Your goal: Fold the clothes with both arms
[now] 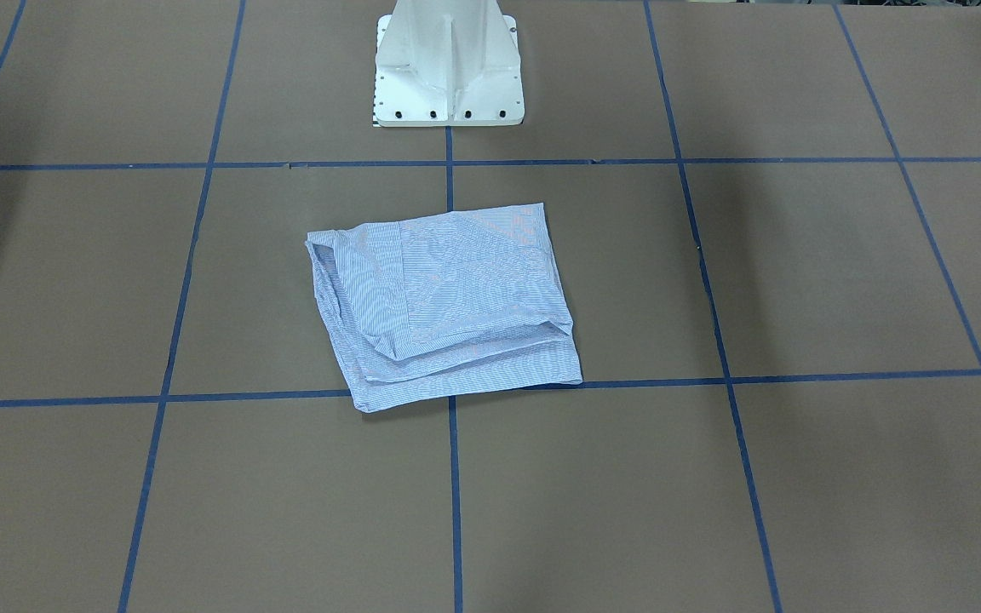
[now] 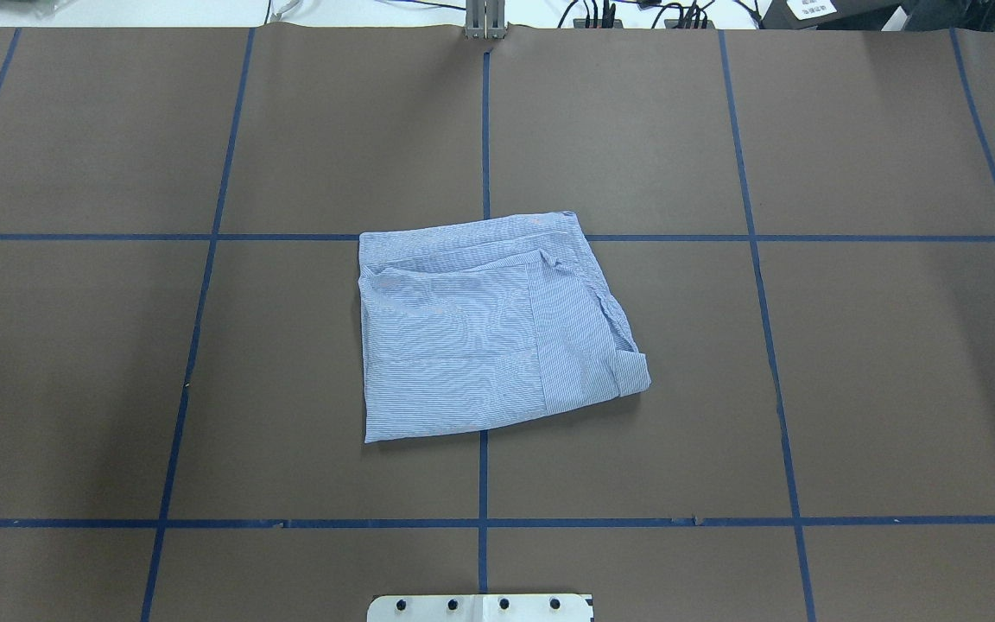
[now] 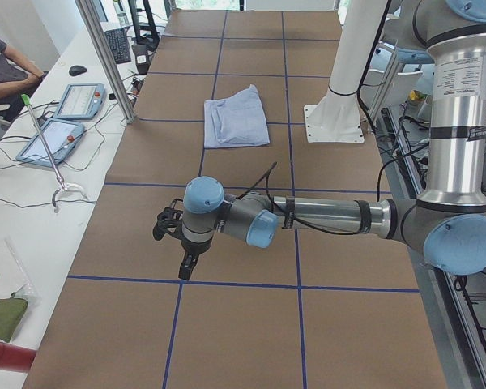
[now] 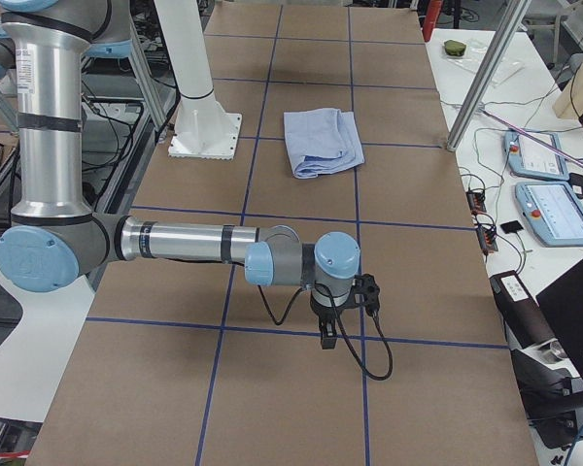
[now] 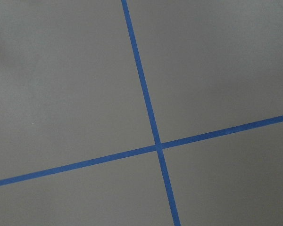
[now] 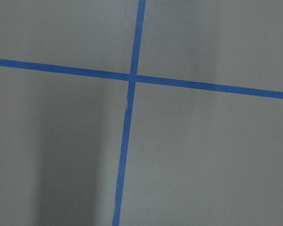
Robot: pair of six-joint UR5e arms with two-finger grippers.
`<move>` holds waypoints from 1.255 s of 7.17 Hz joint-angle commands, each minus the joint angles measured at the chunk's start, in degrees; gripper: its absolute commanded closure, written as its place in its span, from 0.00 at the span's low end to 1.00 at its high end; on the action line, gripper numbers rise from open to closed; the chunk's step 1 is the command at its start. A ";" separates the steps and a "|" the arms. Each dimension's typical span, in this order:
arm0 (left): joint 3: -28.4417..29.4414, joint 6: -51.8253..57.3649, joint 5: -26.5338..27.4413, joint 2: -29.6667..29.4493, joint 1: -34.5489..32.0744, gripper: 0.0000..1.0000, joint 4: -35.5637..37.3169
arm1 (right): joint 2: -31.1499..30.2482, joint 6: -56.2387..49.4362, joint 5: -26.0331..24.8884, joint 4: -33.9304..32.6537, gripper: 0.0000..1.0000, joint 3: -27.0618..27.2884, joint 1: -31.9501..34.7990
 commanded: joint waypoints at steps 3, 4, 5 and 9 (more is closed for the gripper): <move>-3.61 0.11 -0.18 -2.23 0.07 0.01 16.73 | 0.77 4.96 4.47 -3.13 0.00 0.81 0.08; -3.89 0.29 -0.36 -1.44 0.07 0.01 17.64 | 0.77 4.96 4.48 -3.05 0.00 0.90 0.08; -1.98 4.20 -0.36 -1.35 0.07 0.01 17.48 | 0.86 4.96 4.31 -3.05 0.00 0.82 -0.01; 2.26 9.87 -0.53 -1.35 -0.01 0.00 14.85 | -0.19 4.87 4.57 -2.87 0.00 0.73 0.34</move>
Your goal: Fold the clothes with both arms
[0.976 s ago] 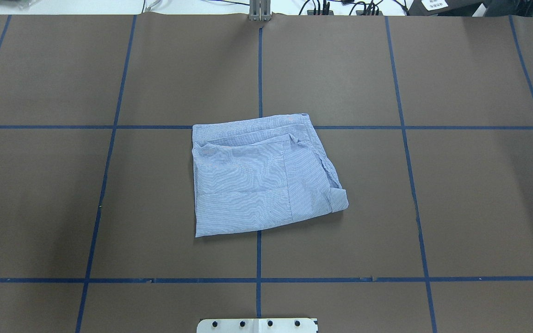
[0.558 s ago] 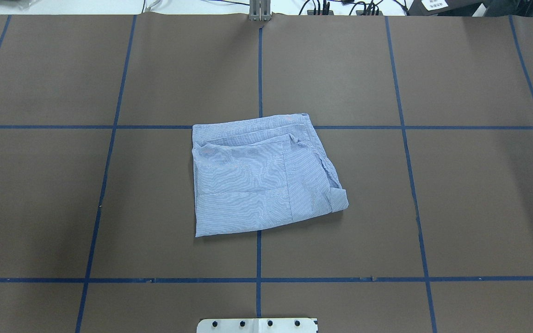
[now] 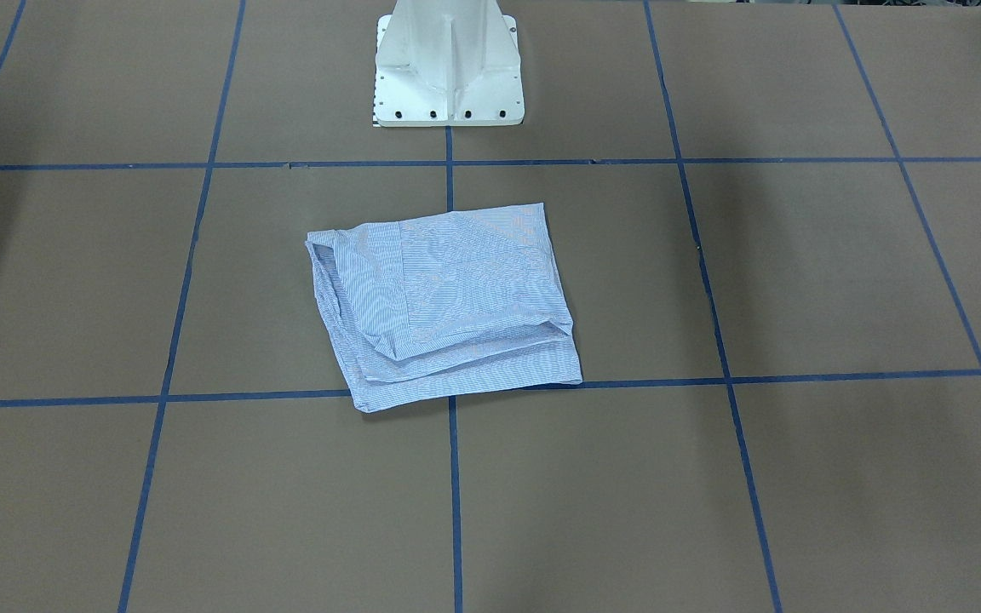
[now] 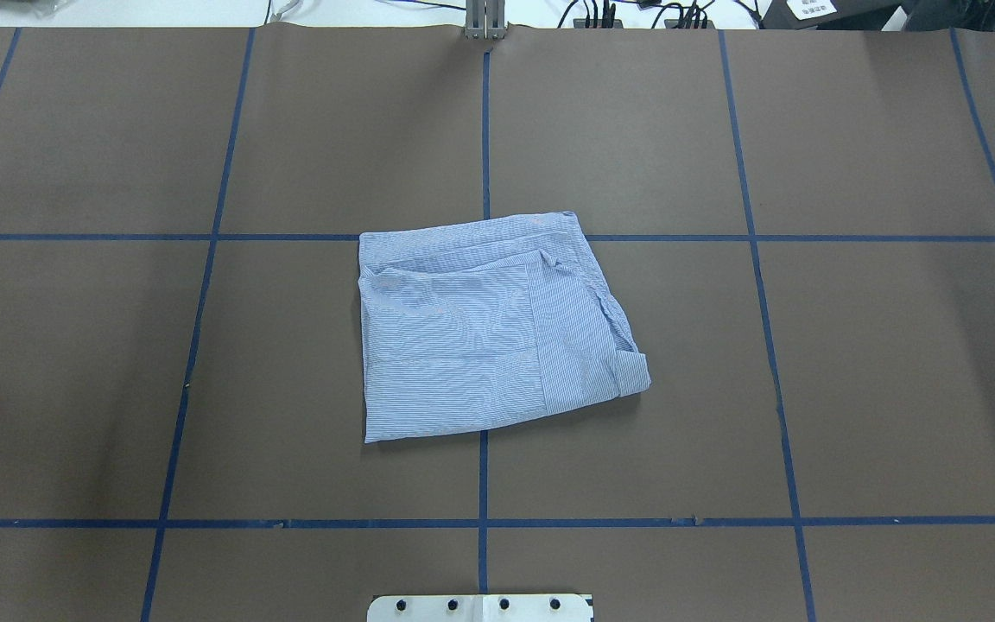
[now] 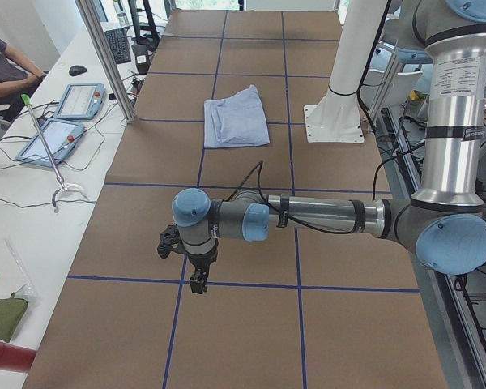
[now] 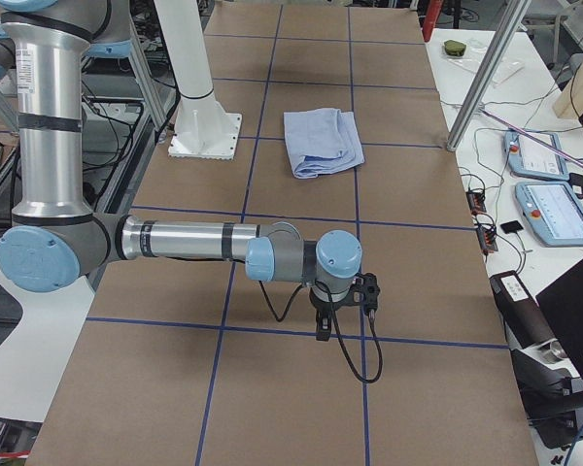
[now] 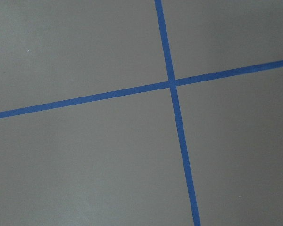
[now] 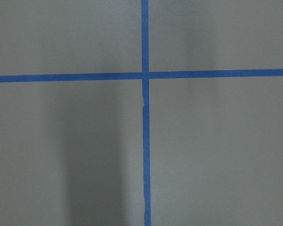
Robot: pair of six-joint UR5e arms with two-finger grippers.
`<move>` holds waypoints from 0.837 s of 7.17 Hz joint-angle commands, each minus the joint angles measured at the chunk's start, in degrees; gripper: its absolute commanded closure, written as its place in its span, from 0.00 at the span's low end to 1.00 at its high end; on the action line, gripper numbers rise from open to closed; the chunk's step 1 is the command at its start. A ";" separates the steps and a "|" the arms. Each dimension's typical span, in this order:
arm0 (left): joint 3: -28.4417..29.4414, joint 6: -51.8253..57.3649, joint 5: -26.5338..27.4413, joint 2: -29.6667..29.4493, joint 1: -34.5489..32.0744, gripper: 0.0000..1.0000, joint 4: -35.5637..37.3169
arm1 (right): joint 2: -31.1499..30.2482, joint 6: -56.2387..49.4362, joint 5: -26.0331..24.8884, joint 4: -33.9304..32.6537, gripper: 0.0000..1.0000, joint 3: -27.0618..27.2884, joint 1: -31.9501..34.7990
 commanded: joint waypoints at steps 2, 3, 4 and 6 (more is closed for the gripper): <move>-0.01 -0.12 -1.64 -0.10 0.01 0.01 -0.82 | -0.86 0.08 -0.11 0.12 0.00 -0.01 0.57; -0.36 -0.21 -2.00 -0.01 0.01 0.01 -0.65 | -1.12 0.16 -0.11 0.12 0.00 0.25 0.66; -0.63 -0.56 -3.31 -0.10 0.01 0.01 -0.56 | -3.82 1.12 -0.20 0.29 0.00 2.34 0.66; -0.54 -0.56 -3.32 -0.27 0.01 0.01 -0.56 | -9.19 6.48 -0.11 0.47 0.00 10.16 1.01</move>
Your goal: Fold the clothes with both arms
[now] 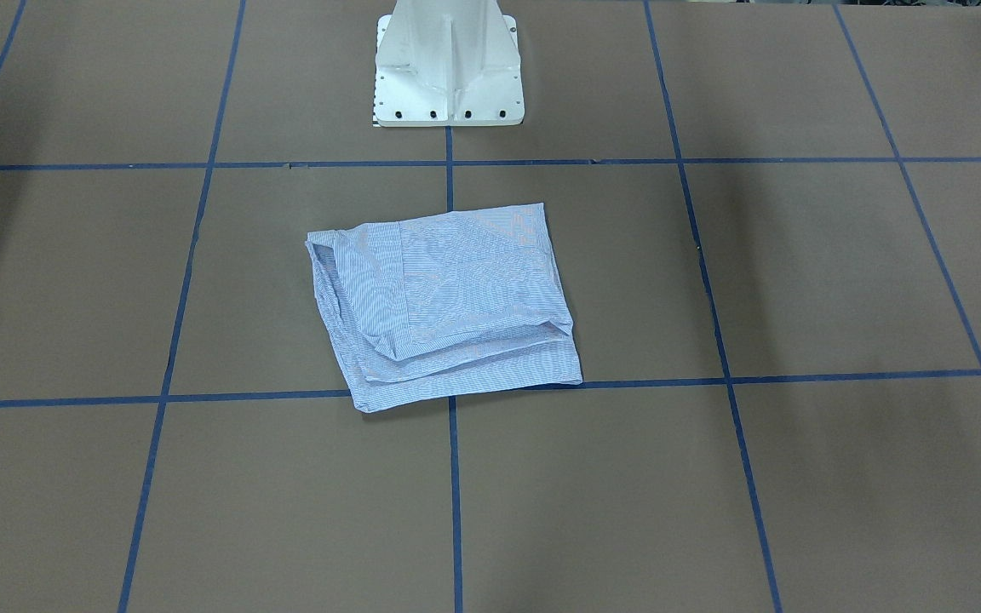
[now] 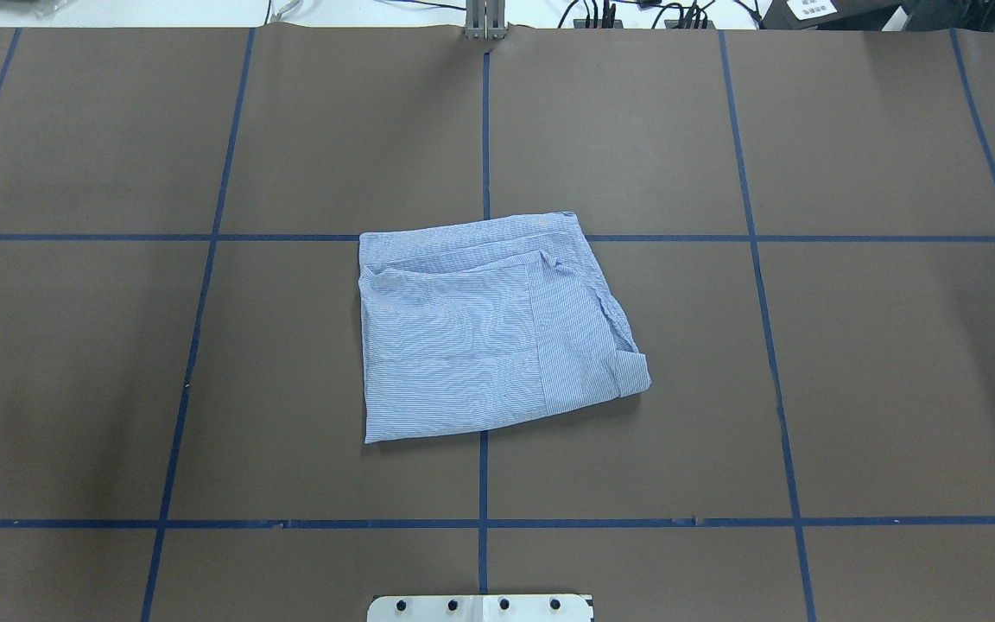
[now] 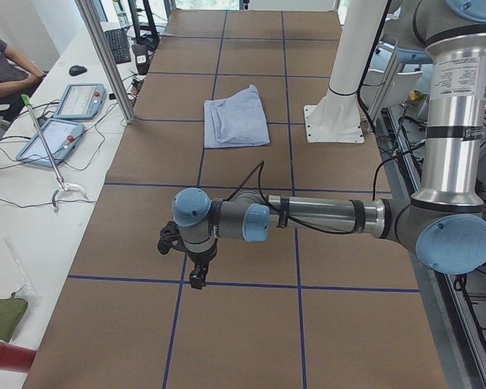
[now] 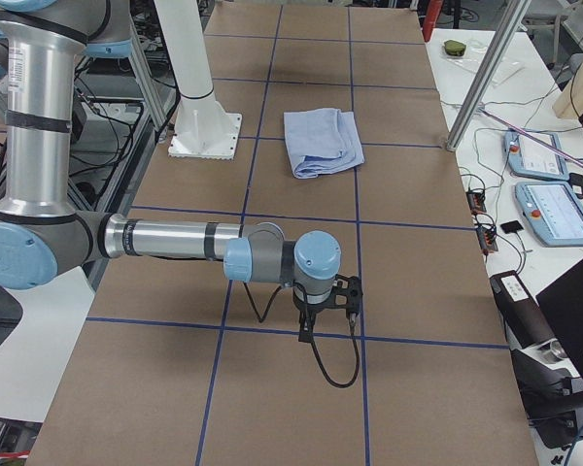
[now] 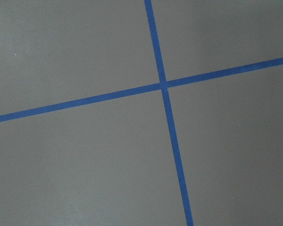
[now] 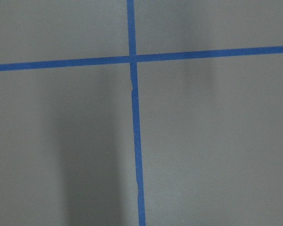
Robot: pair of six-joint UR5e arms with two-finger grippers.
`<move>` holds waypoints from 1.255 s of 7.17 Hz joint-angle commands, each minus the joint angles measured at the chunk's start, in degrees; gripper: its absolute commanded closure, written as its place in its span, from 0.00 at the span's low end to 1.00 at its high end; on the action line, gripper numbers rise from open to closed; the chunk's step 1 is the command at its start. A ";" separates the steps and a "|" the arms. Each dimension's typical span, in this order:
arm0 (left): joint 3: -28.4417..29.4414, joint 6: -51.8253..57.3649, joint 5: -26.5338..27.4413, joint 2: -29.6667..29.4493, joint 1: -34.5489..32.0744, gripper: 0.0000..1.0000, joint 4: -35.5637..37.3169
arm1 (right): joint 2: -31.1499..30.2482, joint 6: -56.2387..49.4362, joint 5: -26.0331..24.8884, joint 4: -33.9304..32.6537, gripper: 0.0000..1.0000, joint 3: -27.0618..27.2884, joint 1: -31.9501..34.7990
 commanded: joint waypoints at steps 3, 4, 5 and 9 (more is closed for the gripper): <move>0.10 -0.05 -0.18 -0.19 0.00 0.01 0.02 | -2.26 2.40 -0.47 0.21 0.00 3.32 0.65; 0.10 -0.05 -0.18 -0.10 0.00 0.01 0.02 | -2.17 2.40 -0.56 0.21 0.00 3.32 0.91; 0.01 -0.05 -0.18 -0.18 0.00 0.01 0.02 | -2.17 2.40 -0.56 0.21 0.00 3.23 0.92; 0.01 -0.05 -0.27 -0.27 0.00 0.01 0.02 | -2.08 2.48 -0.56 0.21 0.00 3.15 0.92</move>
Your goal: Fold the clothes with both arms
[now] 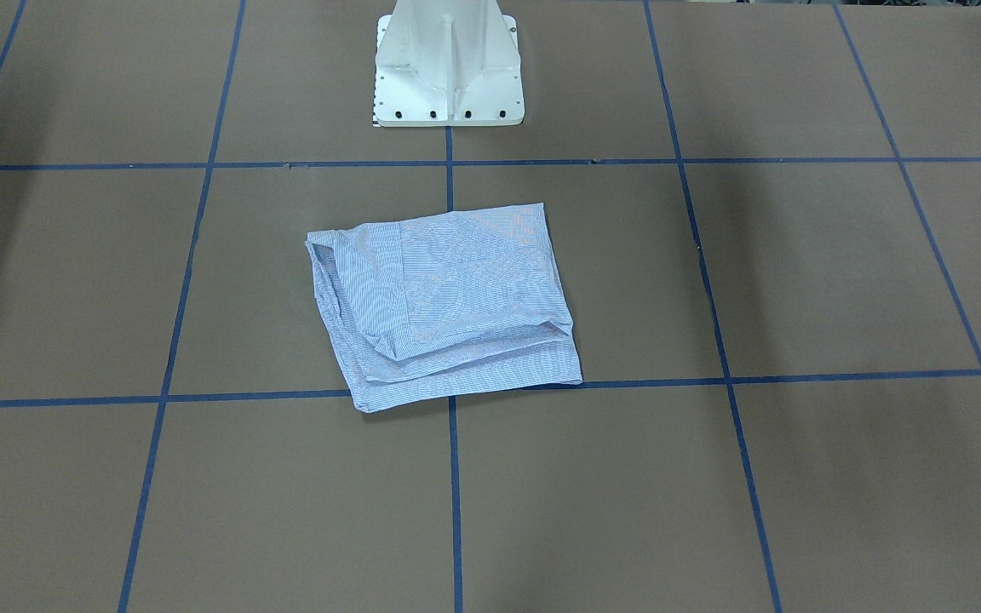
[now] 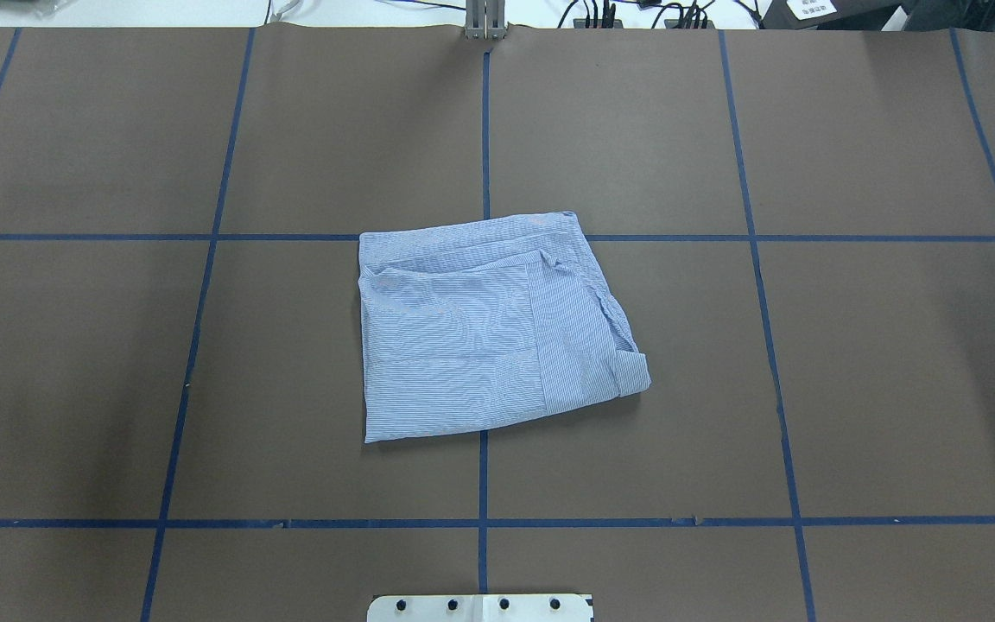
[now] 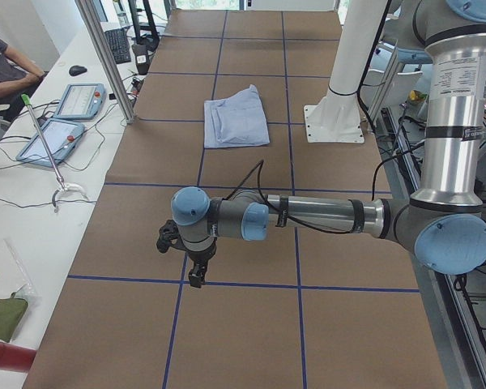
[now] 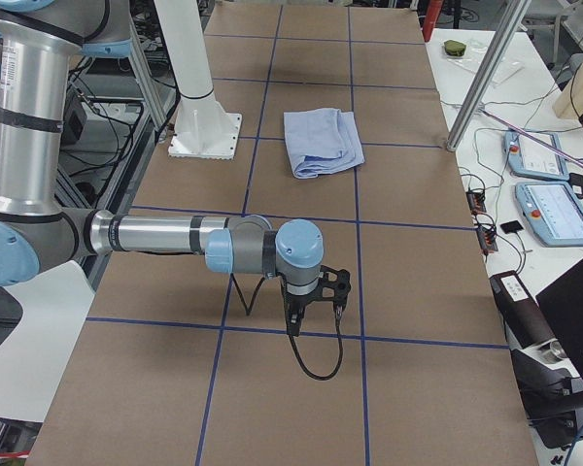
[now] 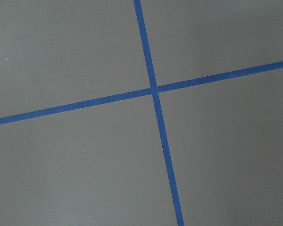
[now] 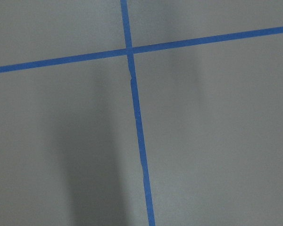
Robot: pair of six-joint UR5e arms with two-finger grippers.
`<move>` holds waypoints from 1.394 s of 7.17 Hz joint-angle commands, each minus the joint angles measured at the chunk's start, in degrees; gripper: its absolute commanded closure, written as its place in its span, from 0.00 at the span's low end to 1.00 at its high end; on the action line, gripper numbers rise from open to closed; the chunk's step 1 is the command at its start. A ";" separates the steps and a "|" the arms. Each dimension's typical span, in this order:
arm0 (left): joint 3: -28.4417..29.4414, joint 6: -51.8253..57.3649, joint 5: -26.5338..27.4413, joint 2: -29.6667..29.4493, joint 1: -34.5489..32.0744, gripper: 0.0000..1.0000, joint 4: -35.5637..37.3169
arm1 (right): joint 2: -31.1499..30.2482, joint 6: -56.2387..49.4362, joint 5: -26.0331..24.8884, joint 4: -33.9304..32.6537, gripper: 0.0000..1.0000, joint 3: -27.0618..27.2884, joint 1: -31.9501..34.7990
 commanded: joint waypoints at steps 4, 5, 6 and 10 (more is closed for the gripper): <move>0.00 0.00 -0.64 -0.28 0.02 0.00 0.00 | 0.09 0.03 -0.09 0.00 0.00 0.29 0.02; 0.00 0.00 -0.99 -0.28 -0.06 0.01 0.09 | 0.09 0.03 0.00 0.00 0.00 0.55 0.02; 0.00 0.00 -1.26 -0.28 -0.06 0.00 0.09 | 0.09 0.03 0.00 0.00 0.00 0.64 0.02; 0.00 0.00 -1.26 -0.28 -0.06 0.01 0.00 | 0.09 0.12 0.44 -0.17 0.00 1.43 0.20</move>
